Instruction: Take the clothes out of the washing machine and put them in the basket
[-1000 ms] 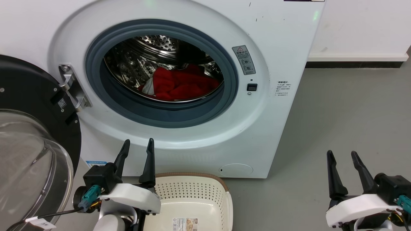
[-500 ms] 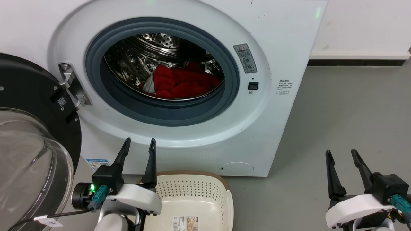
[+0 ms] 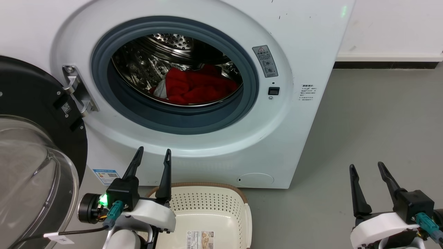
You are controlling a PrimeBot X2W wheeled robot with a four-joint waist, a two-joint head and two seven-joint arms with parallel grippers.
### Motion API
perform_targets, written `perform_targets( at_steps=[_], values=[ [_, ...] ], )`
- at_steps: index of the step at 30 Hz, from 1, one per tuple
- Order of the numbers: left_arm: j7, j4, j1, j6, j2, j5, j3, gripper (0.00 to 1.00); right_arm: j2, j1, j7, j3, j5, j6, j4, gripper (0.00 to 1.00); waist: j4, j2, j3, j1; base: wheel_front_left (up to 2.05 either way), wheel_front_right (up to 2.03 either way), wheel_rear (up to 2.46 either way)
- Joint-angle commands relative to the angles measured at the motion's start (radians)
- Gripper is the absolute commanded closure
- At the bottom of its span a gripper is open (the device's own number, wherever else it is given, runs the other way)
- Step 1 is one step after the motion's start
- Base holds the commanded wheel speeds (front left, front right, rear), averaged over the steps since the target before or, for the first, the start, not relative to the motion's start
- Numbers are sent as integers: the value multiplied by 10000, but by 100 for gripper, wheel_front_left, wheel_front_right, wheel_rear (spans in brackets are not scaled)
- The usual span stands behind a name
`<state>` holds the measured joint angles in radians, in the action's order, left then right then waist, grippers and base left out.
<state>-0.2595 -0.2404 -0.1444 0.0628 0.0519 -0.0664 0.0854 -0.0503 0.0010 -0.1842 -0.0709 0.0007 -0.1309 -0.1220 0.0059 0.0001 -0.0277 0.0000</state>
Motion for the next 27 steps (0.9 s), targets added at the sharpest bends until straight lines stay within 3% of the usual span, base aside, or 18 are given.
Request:
perform_targets(
  at_steps=[1, 27],
  values=[
    [-80, -16, -105, -32, 6, 95, -5, 0, 2, 43, -48, 11, -133, 3, 56, 0, -5, -1, -18, 0, 0, 0, 0],
    [-62, -315, -460, -139, -18, -205, -2, 0, 2, -139, 11, -21, 116, 3, 20, 0, 24, -1, -156, 0, 0, 0, 0]
  ],
)
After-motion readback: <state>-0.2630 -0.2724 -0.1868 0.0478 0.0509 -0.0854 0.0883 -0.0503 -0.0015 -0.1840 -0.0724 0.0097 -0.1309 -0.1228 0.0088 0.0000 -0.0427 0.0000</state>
